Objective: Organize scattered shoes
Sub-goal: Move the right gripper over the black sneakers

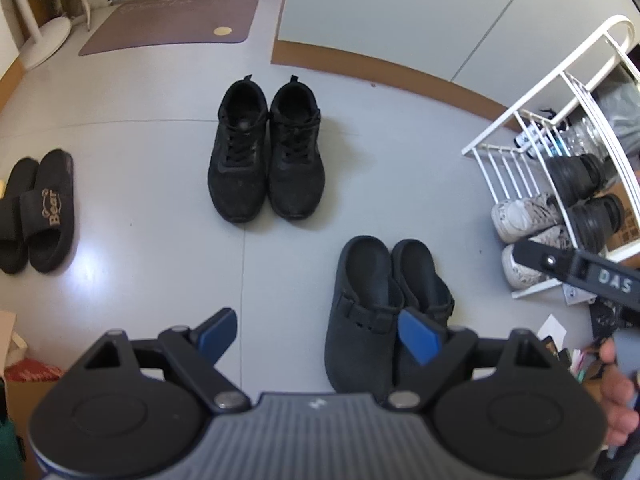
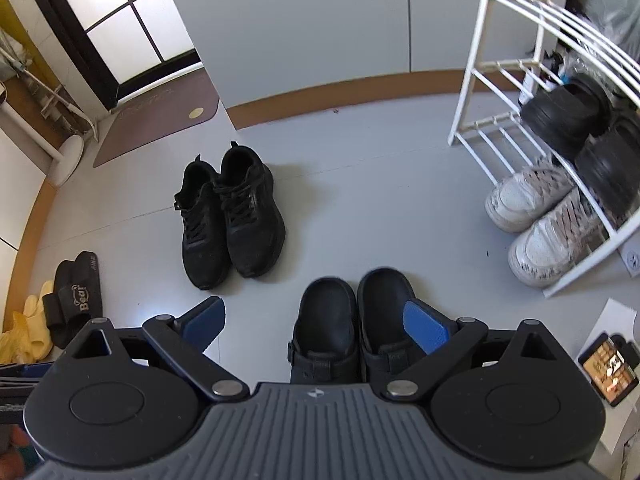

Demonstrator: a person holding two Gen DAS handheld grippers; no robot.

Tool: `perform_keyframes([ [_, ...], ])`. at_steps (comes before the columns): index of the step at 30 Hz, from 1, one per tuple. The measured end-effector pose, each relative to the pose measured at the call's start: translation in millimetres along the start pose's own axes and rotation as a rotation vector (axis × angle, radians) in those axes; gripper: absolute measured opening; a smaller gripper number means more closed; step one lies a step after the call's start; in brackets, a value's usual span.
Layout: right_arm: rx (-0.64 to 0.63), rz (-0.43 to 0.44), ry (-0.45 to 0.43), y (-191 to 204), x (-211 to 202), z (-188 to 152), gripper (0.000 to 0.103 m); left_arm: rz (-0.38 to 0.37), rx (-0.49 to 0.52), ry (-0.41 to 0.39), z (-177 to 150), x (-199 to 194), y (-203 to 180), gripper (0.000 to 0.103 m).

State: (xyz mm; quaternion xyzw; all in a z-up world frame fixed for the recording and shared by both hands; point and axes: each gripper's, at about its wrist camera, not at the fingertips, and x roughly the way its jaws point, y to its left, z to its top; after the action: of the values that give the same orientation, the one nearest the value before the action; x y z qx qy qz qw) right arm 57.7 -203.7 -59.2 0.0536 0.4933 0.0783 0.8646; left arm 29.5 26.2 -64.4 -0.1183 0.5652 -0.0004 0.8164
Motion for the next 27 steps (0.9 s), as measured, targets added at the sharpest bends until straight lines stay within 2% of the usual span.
perform_keyframes([
  [3, -0.019, -0.019, -0.013, 7.7, 6.9, 5.4, 0.099, 0.021, 0.027, 0.002, 8.2, 3.0, 3.1, 0.09],
  [9, -0.089, -0.037, -0.017, 21.7, 23.1, 15.7, 0.099, 0.028, 0.017, 0.018, 16.1, 17.9, 13.6, 0.09],
  [18, -0.089, -0.01, -0.006, 27.8, 47.5, 32.4, 0.099, 0.034, 0.043, 0.053, 35.8, 46.0, 13.9, 0.09],
  [23, -0.086, -0.001, 0.008, 34.2, 64.1, 41.9, 0.099, 0.019, 0.023, 0.07, 46.7, 54.5, 19.1, 0.09],
  [27, -0.095, 0.043, 0.012, 41.4, 71.7, 46.9, 0.098, 0.026, 0.021, 0.064, 55.3, 56.5, 24.6, 0.09],
])
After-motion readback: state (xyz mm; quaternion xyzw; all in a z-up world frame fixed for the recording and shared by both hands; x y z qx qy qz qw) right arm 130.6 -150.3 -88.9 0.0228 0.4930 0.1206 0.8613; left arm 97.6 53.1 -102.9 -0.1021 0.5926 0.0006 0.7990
